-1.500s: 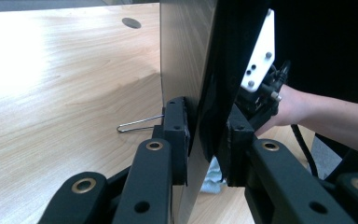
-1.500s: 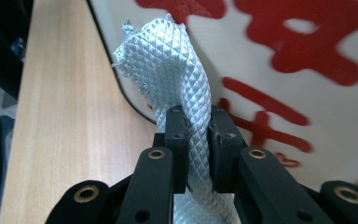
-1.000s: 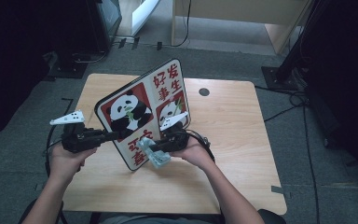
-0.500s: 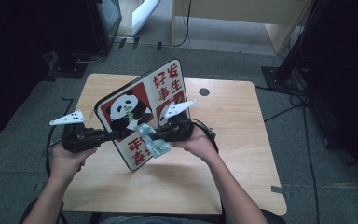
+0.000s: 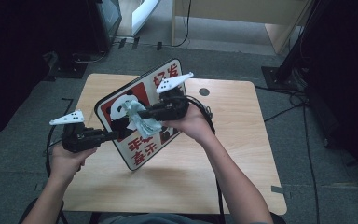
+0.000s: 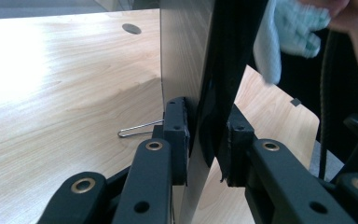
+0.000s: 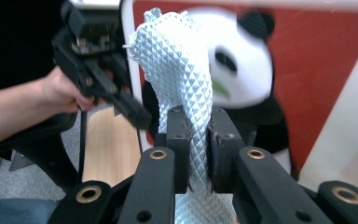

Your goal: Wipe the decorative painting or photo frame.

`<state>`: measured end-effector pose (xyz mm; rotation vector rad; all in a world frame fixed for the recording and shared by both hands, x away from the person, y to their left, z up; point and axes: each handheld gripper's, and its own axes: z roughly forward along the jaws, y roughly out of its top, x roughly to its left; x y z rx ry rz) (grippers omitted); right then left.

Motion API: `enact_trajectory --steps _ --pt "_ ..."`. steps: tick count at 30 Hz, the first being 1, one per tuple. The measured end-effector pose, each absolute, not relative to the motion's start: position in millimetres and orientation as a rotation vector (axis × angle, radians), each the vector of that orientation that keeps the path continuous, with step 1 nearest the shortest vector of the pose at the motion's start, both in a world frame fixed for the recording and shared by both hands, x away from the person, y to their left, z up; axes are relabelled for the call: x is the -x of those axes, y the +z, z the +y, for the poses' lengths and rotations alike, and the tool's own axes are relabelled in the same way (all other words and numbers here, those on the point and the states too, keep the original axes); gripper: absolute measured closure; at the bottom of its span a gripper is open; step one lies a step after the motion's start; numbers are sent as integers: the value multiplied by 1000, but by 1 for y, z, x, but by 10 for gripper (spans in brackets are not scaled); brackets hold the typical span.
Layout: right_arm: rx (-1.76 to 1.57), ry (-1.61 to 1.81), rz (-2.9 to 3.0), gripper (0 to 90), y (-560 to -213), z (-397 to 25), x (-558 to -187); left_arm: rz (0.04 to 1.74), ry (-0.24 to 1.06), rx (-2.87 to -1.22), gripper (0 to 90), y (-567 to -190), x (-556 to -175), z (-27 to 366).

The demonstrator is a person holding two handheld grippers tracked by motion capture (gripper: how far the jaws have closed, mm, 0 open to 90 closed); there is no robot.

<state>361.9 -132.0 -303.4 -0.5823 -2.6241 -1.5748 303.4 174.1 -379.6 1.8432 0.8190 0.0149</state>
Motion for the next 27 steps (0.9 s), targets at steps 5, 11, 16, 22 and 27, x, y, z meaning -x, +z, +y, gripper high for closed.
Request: enact_trajectory --steps 5,11,16,22,27 --pt "542 -1573 -2669 816 -266 -114 -371 818 14 -1842 766 -380 -304 174" --pt "535 -1590 -2688 815 -241 -99 -378 821 12 -1834 766 -380 -303 174" --pt "508 -1576 -2708 814 -223 -77 -382 813 13 -1834 765 -380 -304 174" --pt "534 -1527 -2732 814 -219 -56 -389 801 12 -1837 764 -381 -305 175" --pt "524 -1461 -2747 814 -224 -35 -392 802 17 -1837 765 -381 -305 175"
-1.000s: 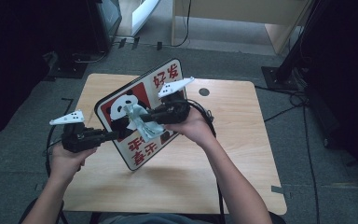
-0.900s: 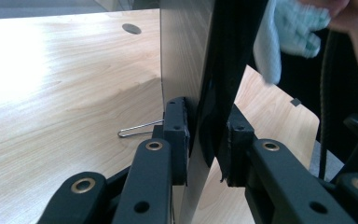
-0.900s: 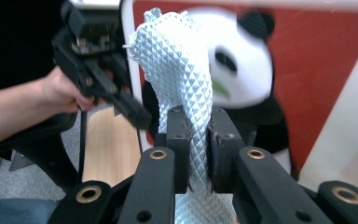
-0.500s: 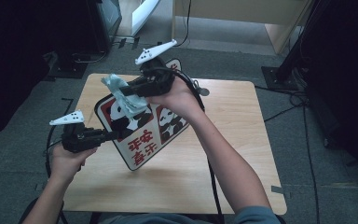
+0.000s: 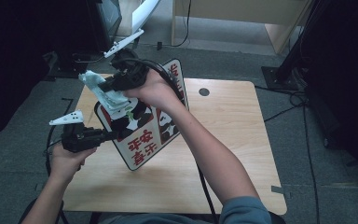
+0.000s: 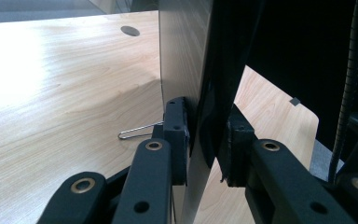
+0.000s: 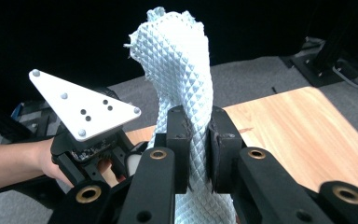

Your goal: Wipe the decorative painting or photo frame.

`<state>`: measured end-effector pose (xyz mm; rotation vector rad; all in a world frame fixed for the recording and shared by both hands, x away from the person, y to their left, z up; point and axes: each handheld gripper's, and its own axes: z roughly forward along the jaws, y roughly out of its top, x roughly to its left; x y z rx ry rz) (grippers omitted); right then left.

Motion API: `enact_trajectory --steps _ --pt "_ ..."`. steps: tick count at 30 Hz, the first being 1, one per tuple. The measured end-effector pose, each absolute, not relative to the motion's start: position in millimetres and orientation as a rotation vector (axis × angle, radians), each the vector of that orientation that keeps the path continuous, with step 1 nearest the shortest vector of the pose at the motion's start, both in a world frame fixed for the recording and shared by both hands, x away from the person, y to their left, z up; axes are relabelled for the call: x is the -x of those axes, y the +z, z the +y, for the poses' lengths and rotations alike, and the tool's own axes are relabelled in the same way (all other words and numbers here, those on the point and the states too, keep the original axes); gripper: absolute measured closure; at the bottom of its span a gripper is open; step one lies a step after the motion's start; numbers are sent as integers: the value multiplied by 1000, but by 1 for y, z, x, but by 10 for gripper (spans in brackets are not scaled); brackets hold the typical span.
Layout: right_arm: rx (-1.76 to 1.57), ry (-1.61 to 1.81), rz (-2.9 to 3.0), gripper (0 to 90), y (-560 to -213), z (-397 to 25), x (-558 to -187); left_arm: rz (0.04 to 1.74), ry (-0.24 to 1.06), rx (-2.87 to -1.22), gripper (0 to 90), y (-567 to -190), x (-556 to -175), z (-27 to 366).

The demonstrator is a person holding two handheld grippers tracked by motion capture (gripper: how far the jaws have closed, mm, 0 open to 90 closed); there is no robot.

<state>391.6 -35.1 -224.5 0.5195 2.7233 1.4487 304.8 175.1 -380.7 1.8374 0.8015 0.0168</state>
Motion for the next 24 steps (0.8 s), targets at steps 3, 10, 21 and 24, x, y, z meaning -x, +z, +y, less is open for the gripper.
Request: enact_trajectory --steps 3,10,21,24 --pt "-528 1423 2727 810 -228 -30 -391 800 21 -1844 766 -380 -305 175" --pt "-582 1392 2718 805 -236 -28 -392 798 26 -1856 766 -380 -304 175" --pt "-570 1377 2728 793 -234 -22 -391 804 35 -1852 771 -379 -305 176" --pt "-571 1372 2731 779 -236 -20 -391 804 42 -1856 773 -379 -304 175"
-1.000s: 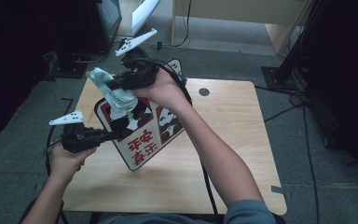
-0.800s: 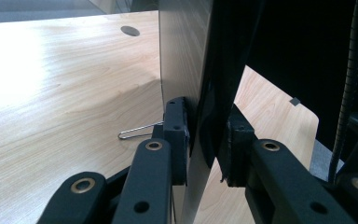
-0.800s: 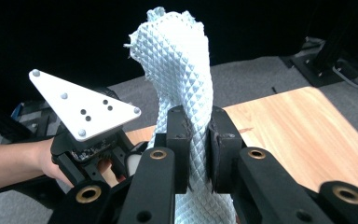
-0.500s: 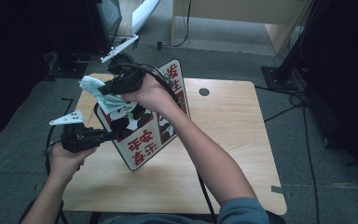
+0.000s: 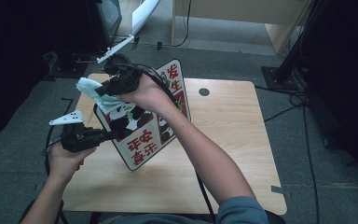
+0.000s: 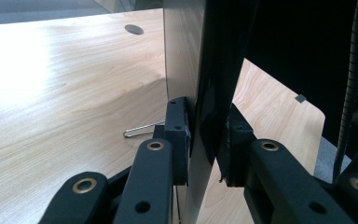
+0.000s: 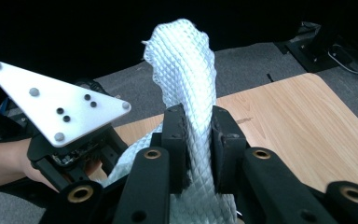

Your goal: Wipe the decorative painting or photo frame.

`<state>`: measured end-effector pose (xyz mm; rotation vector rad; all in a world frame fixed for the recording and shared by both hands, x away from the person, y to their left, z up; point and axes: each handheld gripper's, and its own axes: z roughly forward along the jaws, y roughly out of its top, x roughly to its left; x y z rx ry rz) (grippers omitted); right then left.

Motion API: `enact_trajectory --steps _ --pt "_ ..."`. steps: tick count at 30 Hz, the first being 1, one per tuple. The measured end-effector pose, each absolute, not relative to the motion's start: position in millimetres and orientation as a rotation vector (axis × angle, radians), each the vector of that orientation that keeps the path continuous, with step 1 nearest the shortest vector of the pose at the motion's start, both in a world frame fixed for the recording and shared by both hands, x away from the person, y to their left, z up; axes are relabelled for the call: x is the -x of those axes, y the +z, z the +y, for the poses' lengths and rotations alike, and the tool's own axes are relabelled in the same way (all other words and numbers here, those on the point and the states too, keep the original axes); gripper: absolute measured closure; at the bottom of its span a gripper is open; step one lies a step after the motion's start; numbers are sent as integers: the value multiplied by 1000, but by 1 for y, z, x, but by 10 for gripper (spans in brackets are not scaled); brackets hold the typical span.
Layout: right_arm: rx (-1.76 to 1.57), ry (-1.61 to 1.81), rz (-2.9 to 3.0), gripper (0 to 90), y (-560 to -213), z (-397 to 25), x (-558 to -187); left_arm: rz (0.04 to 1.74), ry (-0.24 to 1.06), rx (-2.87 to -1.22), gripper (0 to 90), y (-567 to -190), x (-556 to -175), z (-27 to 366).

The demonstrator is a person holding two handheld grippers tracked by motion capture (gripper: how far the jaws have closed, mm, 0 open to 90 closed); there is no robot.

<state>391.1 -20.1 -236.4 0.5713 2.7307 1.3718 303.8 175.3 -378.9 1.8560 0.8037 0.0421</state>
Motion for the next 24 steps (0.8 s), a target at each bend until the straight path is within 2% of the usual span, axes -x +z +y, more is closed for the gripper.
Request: enact_trajectory --steps 24 --pt "-597 1412 2685 800 -241 -36 -398 811 48 -1866 782 -378 -303 174"
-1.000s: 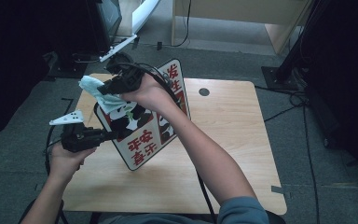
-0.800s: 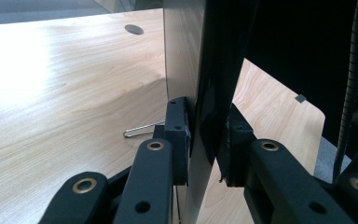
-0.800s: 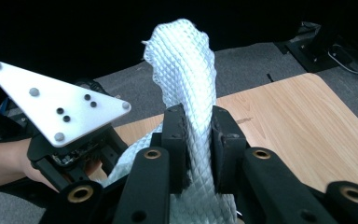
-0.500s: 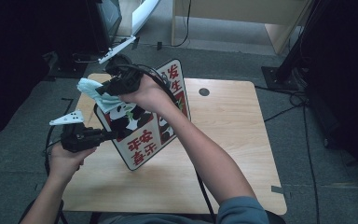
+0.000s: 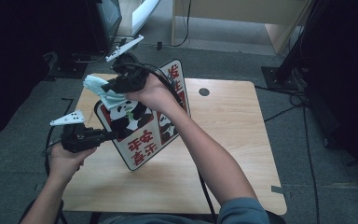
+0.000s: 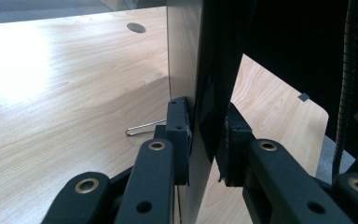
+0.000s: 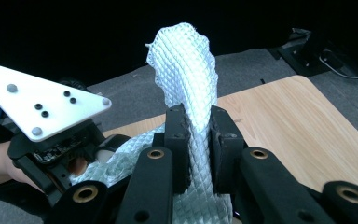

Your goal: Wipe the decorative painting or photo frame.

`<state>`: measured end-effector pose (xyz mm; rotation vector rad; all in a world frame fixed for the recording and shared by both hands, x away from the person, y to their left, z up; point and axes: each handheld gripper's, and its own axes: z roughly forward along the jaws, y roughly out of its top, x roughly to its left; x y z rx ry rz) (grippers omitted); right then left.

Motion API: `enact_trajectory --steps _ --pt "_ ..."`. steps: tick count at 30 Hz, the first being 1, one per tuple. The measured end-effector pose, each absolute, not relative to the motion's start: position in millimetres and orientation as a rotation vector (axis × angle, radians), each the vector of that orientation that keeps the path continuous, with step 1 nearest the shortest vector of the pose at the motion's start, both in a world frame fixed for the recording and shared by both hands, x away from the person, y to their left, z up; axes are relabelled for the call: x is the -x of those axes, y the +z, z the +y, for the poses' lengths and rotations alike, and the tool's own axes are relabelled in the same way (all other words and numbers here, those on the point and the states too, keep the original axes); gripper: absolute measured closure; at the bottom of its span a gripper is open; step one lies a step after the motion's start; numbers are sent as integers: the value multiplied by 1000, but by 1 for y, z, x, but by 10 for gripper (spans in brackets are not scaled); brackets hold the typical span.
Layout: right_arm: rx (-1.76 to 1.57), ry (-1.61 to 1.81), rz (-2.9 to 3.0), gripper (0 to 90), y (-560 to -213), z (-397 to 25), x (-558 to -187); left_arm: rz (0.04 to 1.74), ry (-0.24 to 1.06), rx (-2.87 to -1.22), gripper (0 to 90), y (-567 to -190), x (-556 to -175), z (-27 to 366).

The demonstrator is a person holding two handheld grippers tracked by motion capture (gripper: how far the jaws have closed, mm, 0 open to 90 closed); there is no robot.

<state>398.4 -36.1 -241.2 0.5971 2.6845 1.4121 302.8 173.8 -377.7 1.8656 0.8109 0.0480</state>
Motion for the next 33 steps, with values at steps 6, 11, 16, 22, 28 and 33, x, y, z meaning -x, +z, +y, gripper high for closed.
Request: enact_trajectory --steps 6,11,16,22,28,33 --pt "-607 1405 2667 800 -241 -42 -401 812 49 -1866 783 -378 -302 173" --pt "-625 1415 2663 800 -242 -49 -404 810 47 -1866 783 -378 -302 173" --pt "-633 1403 2650 800 -241 -55 -407 810 46 -1864 784 -378 -302 173" --pt "-655 1412 2625 800 -243 -64 -412 810 48 -1866 786 -378 -302 173" --pt "-667 1412 2607 799 -243 -71 -415 810 48 -1866 788 -378 -302 173" --pt "-681 1412 2598 799 -243 -76 -417 809 47 -1864 789 -378 -303 173"
